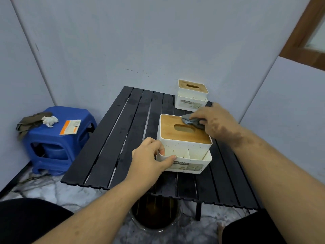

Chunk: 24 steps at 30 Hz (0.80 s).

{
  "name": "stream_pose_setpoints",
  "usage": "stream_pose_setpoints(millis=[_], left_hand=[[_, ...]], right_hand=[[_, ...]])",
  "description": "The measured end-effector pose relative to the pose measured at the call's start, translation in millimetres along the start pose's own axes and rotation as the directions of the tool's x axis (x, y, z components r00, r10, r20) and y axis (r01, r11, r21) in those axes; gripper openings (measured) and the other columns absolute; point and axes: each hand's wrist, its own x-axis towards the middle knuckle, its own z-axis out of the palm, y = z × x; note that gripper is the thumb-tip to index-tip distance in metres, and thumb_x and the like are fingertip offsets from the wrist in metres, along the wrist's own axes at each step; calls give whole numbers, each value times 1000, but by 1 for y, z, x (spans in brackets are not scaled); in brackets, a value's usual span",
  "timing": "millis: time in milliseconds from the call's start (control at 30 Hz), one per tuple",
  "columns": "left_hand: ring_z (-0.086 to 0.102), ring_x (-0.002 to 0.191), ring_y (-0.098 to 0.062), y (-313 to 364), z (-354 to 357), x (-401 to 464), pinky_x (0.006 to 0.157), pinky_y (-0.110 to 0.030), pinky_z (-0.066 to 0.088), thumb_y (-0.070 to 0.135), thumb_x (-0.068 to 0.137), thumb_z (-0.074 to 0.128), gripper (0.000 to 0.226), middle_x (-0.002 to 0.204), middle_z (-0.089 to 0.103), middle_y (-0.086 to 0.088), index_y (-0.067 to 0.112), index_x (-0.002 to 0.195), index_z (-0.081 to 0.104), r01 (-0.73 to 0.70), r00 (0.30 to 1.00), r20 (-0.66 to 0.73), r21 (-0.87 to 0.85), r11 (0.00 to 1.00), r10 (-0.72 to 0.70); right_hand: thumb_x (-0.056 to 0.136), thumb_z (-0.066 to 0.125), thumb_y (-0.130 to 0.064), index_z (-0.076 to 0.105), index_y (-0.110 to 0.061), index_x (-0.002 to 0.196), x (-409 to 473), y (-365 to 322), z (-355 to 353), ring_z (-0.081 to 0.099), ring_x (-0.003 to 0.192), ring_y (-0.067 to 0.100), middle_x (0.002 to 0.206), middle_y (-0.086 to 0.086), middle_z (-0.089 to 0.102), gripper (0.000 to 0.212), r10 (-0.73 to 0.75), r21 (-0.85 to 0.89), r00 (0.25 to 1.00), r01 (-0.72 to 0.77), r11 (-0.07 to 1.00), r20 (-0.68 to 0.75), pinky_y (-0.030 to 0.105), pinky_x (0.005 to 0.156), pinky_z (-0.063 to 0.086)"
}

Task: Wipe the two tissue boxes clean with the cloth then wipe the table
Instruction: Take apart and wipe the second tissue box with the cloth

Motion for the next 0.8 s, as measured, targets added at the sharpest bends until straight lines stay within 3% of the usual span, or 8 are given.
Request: stream_pose_setpoints(millis=[67,167,267,367,433,600,700,800], left_hand=[[54,92,-24,0,0,0,69,-25,40,50,74,81,34,93,51,23,35,71,51,-6,1000,-3,3,1000,6],[54,95,-23,1,1,-1,69,-24,40,48,75,82,34,94,51,24,34,72,50,-11,1000,-6,8,1000,11],[55,96,-22,1,1,-1,70,-24,42,49,73,81,35,93,52,21,33,70,50,-21,1000,-18,14,1000,21],[58,90,-16,4,1,-4,66,-17,43,38,74,85,36,90,56,11,28,69,51,-51,998,-34,6,999,51],[57,83,-13,7,0,-5,65,-16,44,30,74,87,35,89,58,7,22,70,54,-66,997,-37,5,998,66],[52,74,-17,10,-2,-4,62,-22,40,27,74,89,36,82,56,-3,14,70,55,-52,998,-41,-11,999,51],[54,76,-13,10,-4,-5,63,-18,41,28,74,89,36,82,58,3,16,70,55,-38,999,-33,9,999,38],[55,77,-9,10,-4,-6,64,-18,43,30,74,87,36,83,57,8,20,70,53,-24,999,-23,44,999,25]], right_hand=[[100,50,-15,59,-54,123,-21,16,2,42,97,19,128,-16,57,46,-48,-27,998,47,999,-30,35,88,44],[95,57,-5,68,-42,118,-64,25,15,40,88,17,126,-16,65,45,-112,60,981,123,991,-160,30,79,39],[92,60,-6,70,-41,116,-89,10,24,35,81,15,124,-20,66,43,-97,78,969,118,990,-226,26,73,37],[96,53,-10,65,-46,119,-84,-21,25,34,87,15,119,-22,64,44,-60,27,979,67,997,-193,35,79,46],[95,52,-9,62,-47,122,-69,-45,25,36,91,15,115,-20,66,48,-108,90,977,126,988,-185,32,83,45],[95,53,-9,58,-45,128,-41,-100,16,31,92,17,106,-15,66,49,-249,22,961,253,967,-122,32,76,46],[95,52,-12,57,-54,122,-38,-84,18,40,89,15,98,-16,60,50,-254,71,960,263,962,-117,26,63,43],[95,55,-17,54,-59,122,-44,-46,10,44,89,14,111,-17,61,50,-216,21,973,218,976,-76,29,71,44]])
